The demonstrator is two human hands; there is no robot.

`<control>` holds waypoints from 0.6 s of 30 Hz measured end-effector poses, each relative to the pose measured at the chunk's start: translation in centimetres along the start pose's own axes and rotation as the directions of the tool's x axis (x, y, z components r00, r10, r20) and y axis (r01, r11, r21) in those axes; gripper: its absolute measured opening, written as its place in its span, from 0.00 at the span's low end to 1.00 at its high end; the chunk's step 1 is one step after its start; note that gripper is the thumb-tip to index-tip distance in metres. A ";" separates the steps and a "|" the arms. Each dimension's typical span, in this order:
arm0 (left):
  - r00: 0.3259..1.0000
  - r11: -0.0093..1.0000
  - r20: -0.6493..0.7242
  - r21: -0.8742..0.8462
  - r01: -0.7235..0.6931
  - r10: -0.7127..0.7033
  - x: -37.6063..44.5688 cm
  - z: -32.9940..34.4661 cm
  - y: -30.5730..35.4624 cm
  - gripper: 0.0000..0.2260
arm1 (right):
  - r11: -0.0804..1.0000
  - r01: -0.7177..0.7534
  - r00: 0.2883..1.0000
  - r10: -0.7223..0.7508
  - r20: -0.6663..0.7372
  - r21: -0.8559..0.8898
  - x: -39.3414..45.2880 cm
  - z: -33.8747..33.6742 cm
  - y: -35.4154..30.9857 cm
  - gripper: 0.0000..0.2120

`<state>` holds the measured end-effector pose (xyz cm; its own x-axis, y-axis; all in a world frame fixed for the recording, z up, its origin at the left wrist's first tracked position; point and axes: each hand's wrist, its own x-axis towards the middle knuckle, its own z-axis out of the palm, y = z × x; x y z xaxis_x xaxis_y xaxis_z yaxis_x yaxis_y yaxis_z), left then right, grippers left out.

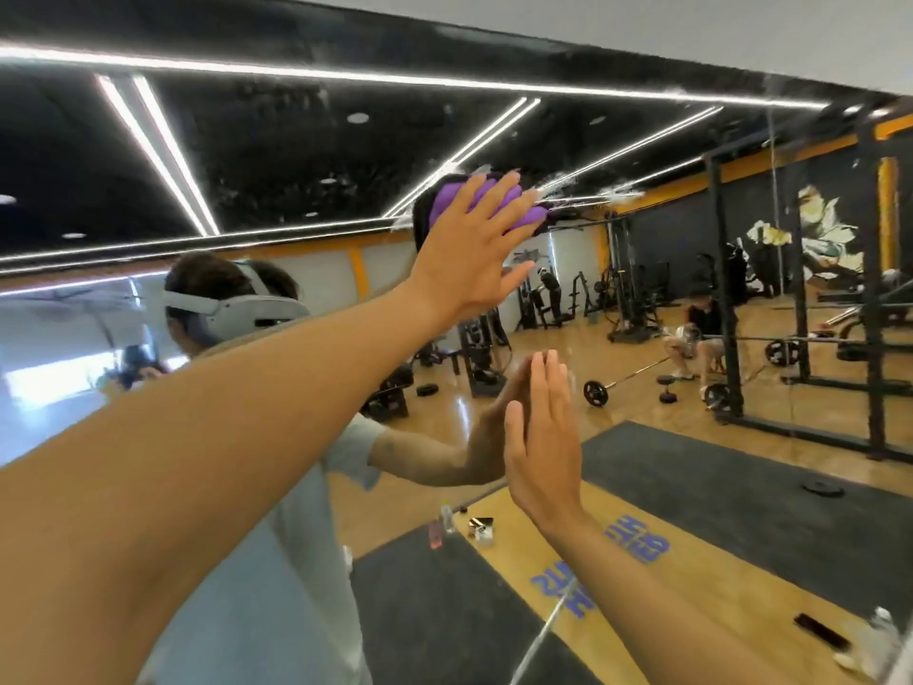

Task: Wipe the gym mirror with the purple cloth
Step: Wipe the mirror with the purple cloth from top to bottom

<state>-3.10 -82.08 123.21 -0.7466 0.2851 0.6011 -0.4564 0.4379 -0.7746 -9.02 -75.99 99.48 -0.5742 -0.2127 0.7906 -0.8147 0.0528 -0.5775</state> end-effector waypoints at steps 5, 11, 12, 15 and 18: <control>0.991 0.991 0.041 -0.047 -0.127 0.129 -5.1 1.5 5.2 0.29 | 0.996 -0.059 0.998 0.060 -0.013 0.063 -0.8 0.0 2.4 0.30; 0.985 0.988 0.082 -0.038 -0.148 0.151 -15.3 1.5 9.2 0.27 | 0.989 -0.109 0.994 0.106 0.035 0.099 -2.1 -0.8 4.2 0.28; 0.980 0.984 0.086 -0.040 -0.175 0.178 -17.5 1.6 10.1 0.27 | 0.989 -0.109 0.994 0.106 0.031 0.099 -2.1 -0.7 4.0 0.28; 0.941 0.950 0.132 -0.083 -0.302 0.311 -23.8 1.8 12.6 0.29 | 0.983 -0.136 0.991 0.135 0.021 0.124 -1.9 -0.4 2.9 0.28; 0.901 0.915 0.165 -0.124 -0.385 0.401 -26.2 1.9 12.4 0.29 | 0.981 -0.148 0.989 0.145 0.034 0.125 -1.8 -0.4 2.7 0.27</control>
<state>9.86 -85.78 97.53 -0.9358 0.2916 0.1983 -0.0704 0.3965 -0.9153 -10.19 -75.11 96.56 -0.6832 -0.2358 0.6911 -0.7041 -0.0383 -0.7091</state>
